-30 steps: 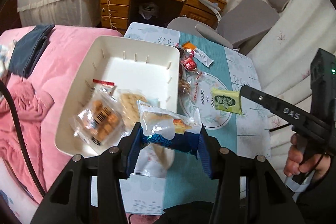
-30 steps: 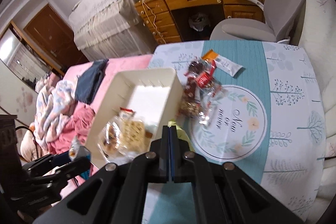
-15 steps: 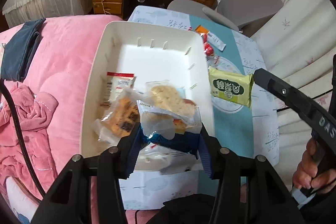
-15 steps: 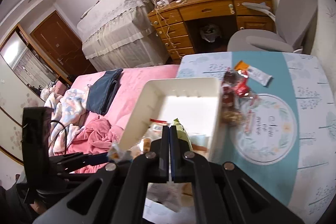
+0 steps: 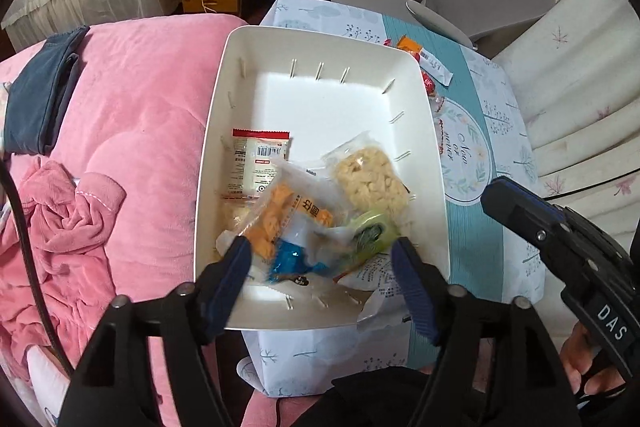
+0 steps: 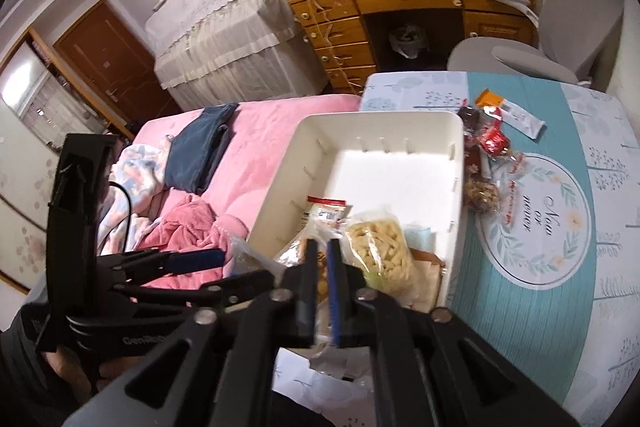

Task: Organize snacks
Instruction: 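Lower both snacks into the tray and open both grippers, then move both grippers from the tray to the remaining snacks on the table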

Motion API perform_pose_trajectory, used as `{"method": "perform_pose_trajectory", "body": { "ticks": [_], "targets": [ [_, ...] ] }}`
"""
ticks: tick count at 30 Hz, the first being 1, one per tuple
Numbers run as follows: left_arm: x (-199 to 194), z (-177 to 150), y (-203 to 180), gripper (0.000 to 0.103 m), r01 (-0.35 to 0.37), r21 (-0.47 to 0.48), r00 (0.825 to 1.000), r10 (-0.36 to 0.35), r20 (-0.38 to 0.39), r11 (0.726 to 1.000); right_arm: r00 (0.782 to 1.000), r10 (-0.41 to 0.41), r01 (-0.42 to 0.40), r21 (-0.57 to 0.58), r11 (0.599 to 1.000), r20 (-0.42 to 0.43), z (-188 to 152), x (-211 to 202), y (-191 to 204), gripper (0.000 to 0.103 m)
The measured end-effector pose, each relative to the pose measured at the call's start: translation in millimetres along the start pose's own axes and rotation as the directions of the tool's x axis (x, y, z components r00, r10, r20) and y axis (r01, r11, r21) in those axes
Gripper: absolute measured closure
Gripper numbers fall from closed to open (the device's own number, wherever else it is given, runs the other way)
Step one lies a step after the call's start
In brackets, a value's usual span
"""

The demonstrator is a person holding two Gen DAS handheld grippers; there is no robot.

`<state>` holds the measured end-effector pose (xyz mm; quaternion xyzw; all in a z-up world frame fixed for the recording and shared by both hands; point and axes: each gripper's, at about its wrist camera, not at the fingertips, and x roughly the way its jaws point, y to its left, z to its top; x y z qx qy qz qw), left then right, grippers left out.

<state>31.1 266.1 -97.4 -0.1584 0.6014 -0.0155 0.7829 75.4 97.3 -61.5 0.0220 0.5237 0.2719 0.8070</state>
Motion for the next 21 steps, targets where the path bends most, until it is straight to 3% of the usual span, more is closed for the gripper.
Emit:
{"method": "perform_pose_trajectory", "body": {
  "ticks": [2, 3, 10, 21],
  "targets": [
    [-1, 6, -2, 0.024, 0.009, 0.008, 1.0, -0.008, -0.011, 1.0, 1.0, -0.028, 0.027, 0.03, 0.999, 0.002, 1, -2, -6, 0.067],
    [-3, 10, -4, 0.024, 0.017, 0.017, 1.0, -0.017, -0.02, 1.0, 0.999, -0.032, 0.031, 0.042, 0.999, 0.004, 1, -3, -9, 0.065],
    [-22, 47, -28, 0.024, 0.044, 0.101, 0.999, -0.041, -0.033, 0.994, 0.996, -0.088, 0.09, 0.126, 0.988, -0.025, 8, -10, -39, 0.064],
    [-14, 125, -83, 0.024, -0.014, 0.192, 0.998, 0.026, -0.064, 0.981, 0.991, -0.131, 0.135, 0.174, 0.975, -0.03, 28, -10, -104, 0.062]
  ]
}}
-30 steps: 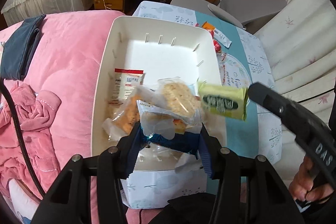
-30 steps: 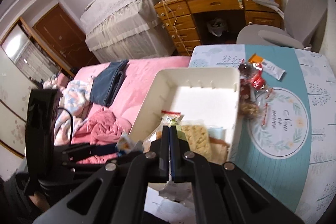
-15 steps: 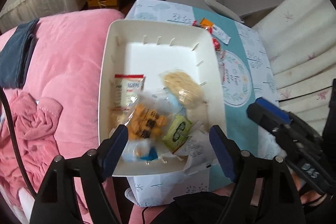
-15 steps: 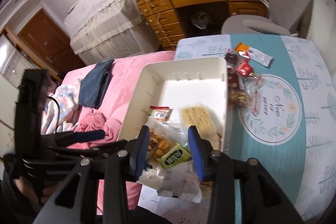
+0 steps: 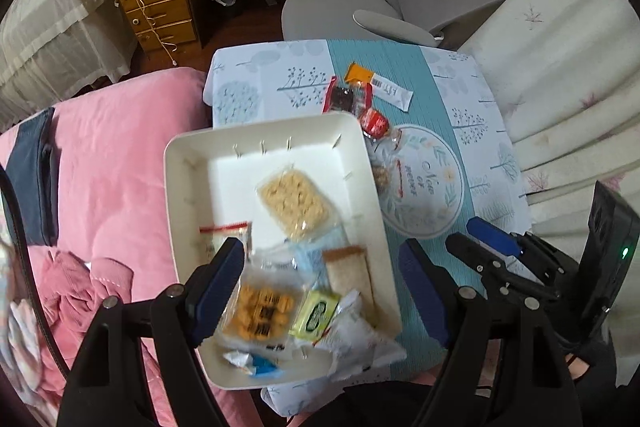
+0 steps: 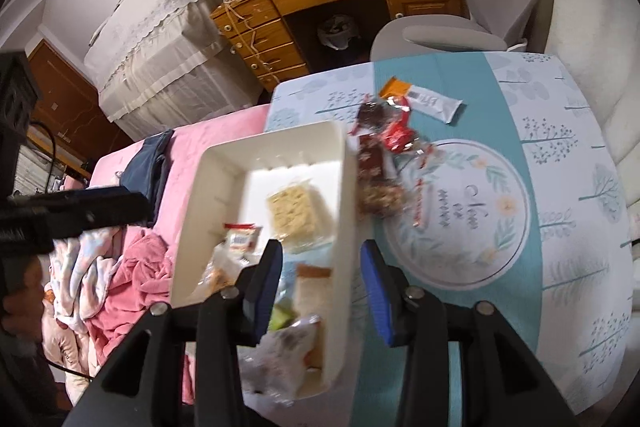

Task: Organize snacks
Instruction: 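Move both grippers from the tray to the remaining snacks on the table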

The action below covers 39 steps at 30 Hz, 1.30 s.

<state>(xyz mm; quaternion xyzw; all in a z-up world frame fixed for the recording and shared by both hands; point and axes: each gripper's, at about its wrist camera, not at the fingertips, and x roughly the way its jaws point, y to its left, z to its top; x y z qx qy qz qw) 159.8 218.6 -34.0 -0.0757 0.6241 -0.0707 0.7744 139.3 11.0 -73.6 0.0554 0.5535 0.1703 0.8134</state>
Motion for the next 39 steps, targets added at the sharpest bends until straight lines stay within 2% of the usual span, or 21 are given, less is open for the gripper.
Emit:
{"method": "perform_pose_trajectory", "body": {
  "ticks": [10, 20, 25, 28, 31, 35, 39],
  "targets": [
    [42, 81, -34, 0.024, -0.034, -0.013, 0.999, 0.033, -0.032, 0.999, 1.0, -0.009, 0.009, -0.004, 1.0, 0.019, 44, 33, -56, 0.062],
    [128, 153, -42, 0.024, -0.073, -0.054, 0.993, 0.068, -0.095, 0.996, 0.997, -0.021, 0.029, -0.111, 0.993, 0.073, 70, 86, -82, 0.062],
    [177, 175, -41, 0.024, -0.108, -0.049, 0.985, 0.1, -0.14, 0.993, 0.994, -0.025, 0.046, -0.207, 0.977, 0.106, 72, 113, -85, 0.062],
    [205, 185, -41, 0.024, -0.125, -0.043, 0.978, 0.115, -0.174, 0.991, 0.993, -0.045, 0.071, -0.25, 0.966, 0.109, 72, 128, -85, 0.056],
    [232, 193, -43, 0.024, -0.169, -0.022, 0.966, 0.161, -0.204, 0.985, 0.994, -0.05, 0.075, -0.267, 0.961, 0.099, 72, 142, -87, 0.053],
    [257, 200, -45, 0.024, -0.193, 0.0, 0.955, 0.188, -0.23, 0.981, 0.997, -0.044, 0.062, -0.272, 0.96, 0.071, 71, 161, -89, 0.045],
    [279, 205, -50, 0.024, -0.228, 0.03, 0.94, 0.228, -0.255, 0.973, 0.998, -0.023, 0.037, -0.268, 0.963, 0.055, 72, 177, -88, 0.044]
  ]
}}
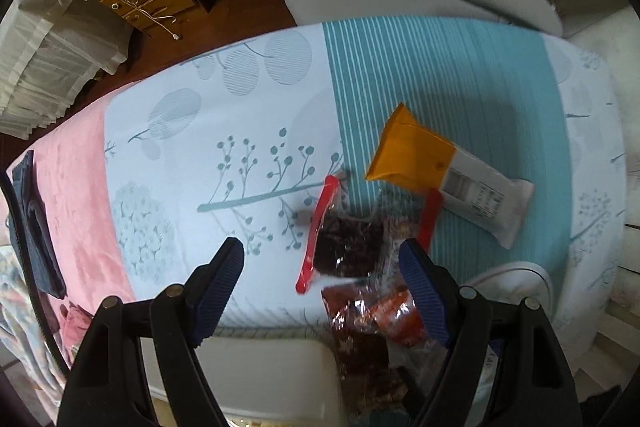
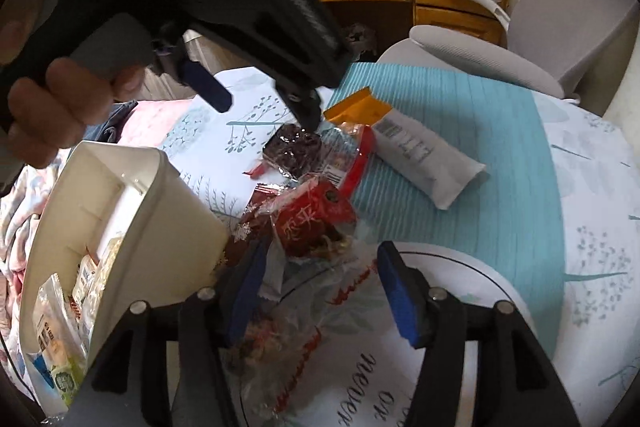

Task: Organize snacks
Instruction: 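Move both grippers from the tray to the remaining snacks on the table, then grasp the dark brown packet with the left gripper while the right grasps the red packet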

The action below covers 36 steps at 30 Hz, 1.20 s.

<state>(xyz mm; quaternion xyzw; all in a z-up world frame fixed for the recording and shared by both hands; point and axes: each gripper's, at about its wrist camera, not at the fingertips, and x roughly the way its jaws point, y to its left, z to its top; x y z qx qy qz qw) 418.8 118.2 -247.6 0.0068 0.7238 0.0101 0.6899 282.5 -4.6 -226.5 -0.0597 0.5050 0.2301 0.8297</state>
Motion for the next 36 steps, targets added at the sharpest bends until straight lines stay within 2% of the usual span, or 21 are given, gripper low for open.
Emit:
{"method": "perform_pose_trajectory", "body": {
  "ticks": [4, 7, 11, 15, 22, 26, 30, 32, 36],
  "targets": [
    [13, 8, -10, 0.024, -0.015, 0.024, 1.0, 0.015, -0.027, 1.0, 1.0, 0.009, -0.009, -0.027, 1.0, 0.008, 2, 8, 4, 0.04],
    [21, 12, -12, 0.024, -0.023, 0.027, 0.999, 0.024, -0.045, 0.999, 0.999, 0.022, -0.023, -0.038, 0.999, -0.029, 3, 18, 6, 0.039],
    [31, 17, -11, 0.024, -0.031, 0.011, 0.997, 0.032, -0.065, 0.999, 0.999, 0.021, -0.022, -0.032, 0.999, -0.028, 2, 25, 4, 0.039],
    [35, 22, -9, 0.024, 0.028, -0.018, 0.997, -0.029, -0.07, 0.999, 0.999, 0.029, -0.029, -0.001, 1.0, -0.018, 2, 26, 1, 0.039],
    [37, 24, -12, 0.028, 0.051, -0.018, 0.997, -0.052, -0.048, 0.999, 0.999, 0.031, -0.031, 0.012, 0.999, -0.014, 3, 25, -1, 0.041],
    [33, 22, -13, 0.036, 0.055, -0.018, 0.998, -0.056, -0.029, 0.998, 0.999, 0.04, -0.04, 0.006, 0.999, -0.023, 3, 24, -2, 0.043],
    [31, 19, -12, 0.039, 0.058, -0.043, 0.998, -0.059, -0.019, 0.997, 0.998, 0.041, -0.041, 0.01, 0.999, -0.036, 3, 24, -4, 0.044],
    [29, 17, -10, 0.047, 0.059, -0.048, 0.998, -0.06, -0.011, 0.997, 0.998, 0.041, -0.04, 0.018, 0.999, -0.044, 3, 23, -5, 0.044],
    [26, 12, -11, 0.054, 0.06, -0.064, 0.998, -0.06, -0.001, 0.996, 0.997, 0.039, -0.037, 0.038, 0.999, -0.06, 0, 19, -9, 0.044]
  ]
}}
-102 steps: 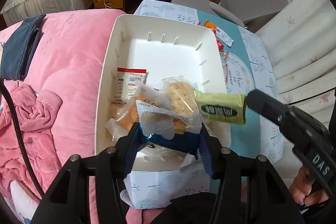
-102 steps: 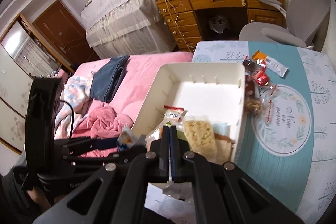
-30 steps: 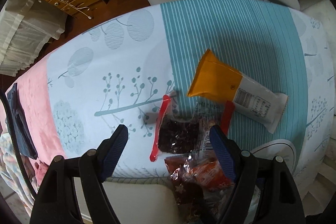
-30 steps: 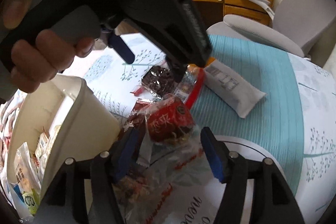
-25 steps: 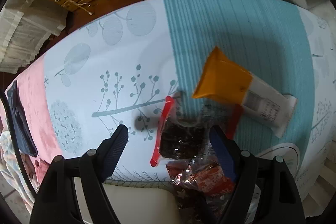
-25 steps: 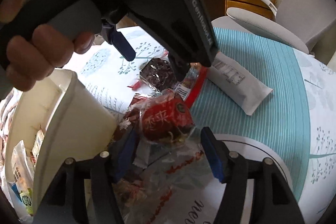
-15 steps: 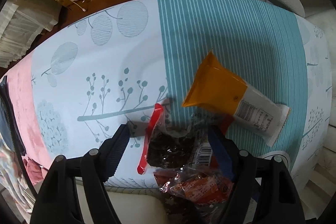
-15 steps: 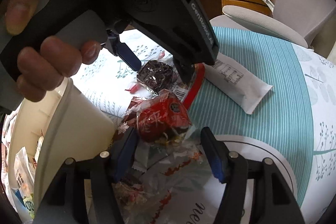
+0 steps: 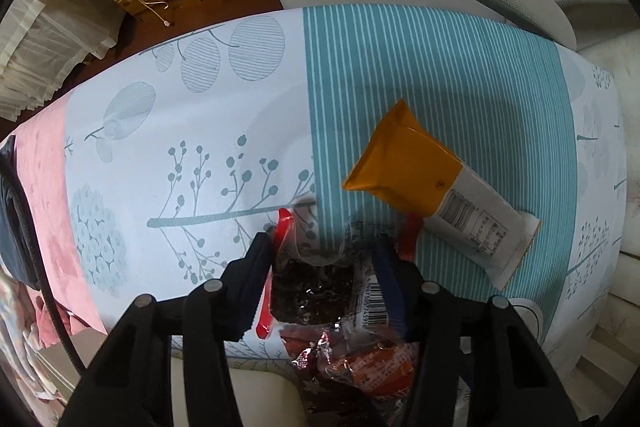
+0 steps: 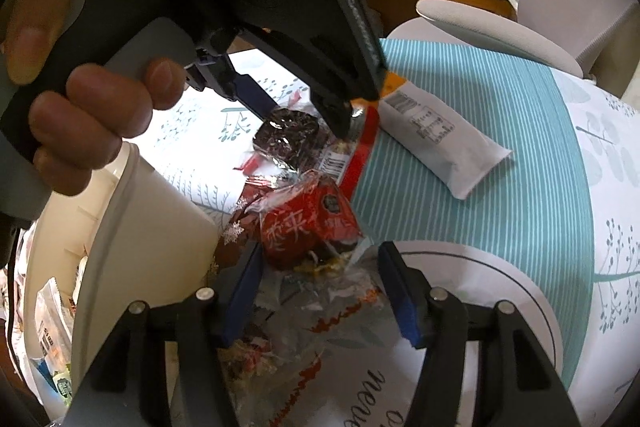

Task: Organize snacks
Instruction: 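Grasp the dark brown packet with the left gripper while the right grasps the red packet, then carry both held packets over the white tray and lower them inside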

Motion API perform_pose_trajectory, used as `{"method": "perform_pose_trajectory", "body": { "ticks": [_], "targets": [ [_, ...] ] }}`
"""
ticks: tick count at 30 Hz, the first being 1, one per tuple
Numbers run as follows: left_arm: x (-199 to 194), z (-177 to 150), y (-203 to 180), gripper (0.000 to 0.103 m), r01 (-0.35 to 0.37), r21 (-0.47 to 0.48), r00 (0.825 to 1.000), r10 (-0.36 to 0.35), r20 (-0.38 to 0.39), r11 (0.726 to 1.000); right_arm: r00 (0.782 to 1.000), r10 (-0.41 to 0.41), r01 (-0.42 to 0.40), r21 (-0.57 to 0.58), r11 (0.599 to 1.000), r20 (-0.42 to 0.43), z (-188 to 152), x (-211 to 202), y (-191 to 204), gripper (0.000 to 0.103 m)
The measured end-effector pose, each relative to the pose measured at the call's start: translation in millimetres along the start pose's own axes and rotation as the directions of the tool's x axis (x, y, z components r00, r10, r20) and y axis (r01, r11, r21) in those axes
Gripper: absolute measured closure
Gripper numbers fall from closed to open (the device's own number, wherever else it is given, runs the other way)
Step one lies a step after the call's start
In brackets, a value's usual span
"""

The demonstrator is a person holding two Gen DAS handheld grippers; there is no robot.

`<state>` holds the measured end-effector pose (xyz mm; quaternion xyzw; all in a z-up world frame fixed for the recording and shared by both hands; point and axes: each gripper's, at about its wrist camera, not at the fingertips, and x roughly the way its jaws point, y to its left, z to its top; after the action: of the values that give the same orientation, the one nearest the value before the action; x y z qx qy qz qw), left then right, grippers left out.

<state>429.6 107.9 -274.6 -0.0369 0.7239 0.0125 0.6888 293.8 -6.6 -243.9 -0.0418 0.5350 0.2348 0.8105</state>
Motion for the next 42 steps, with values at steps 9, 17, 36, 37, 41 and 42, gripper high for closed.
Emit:
{"method": "perform_pose_trajectory", "body": {
  "ticks": [9, 17, 36, 37, 41, 42],
  "targets": [
    [-3, -6, 6, 0.065, 0.003, -0.041, 1.0, -0.002, 0.009, 0.999, 1.0, -0.018, 0.019, 0.063, 0.998, -0.025, -5, -8, -14, 0.044],
    [-2, -5, 10, 0.065, 0.009, -0.067, 1.0, -0.009, -0.006, 0.998, 0.999, -0.027, 0.03, 0.105, 0.994, -0.034, -9, -16, -25, 0.045],
    [-61, -36, -2, 0.065, 0.091, -0.042, 0.993, -0.088, 0.077, 0.995, 1.0, -0.022, 0.025, 0.178, 0.984, -0.019, -19, -49, -35, 0.05],
    [-67, -38, -3, 0.065, 0.096, -0.037, 0.992, -0.093, 0.084, 0.995, 1.0, -0.024, 0.026, 0.18, 0.983, -0.015, -20, -53, -34, 0.05],
    [-94, -52, -8, 0.065, 0.115, -0.018, 0.986, -0.112, 0.119, 0.993, 1.0, -0.026, 0.026, 0.187, 0.982, -0.002, -25, -68, -31, 0.052],
    [-100, -55, -9, 0.065, 0.121, -0.013, 0.985, -0.119, 0.124, 0.993, 1.0, -0.028, 0.027, 0.186, 0.982, 0.003, -27, -72, -30, 0.052]
  ]
}}
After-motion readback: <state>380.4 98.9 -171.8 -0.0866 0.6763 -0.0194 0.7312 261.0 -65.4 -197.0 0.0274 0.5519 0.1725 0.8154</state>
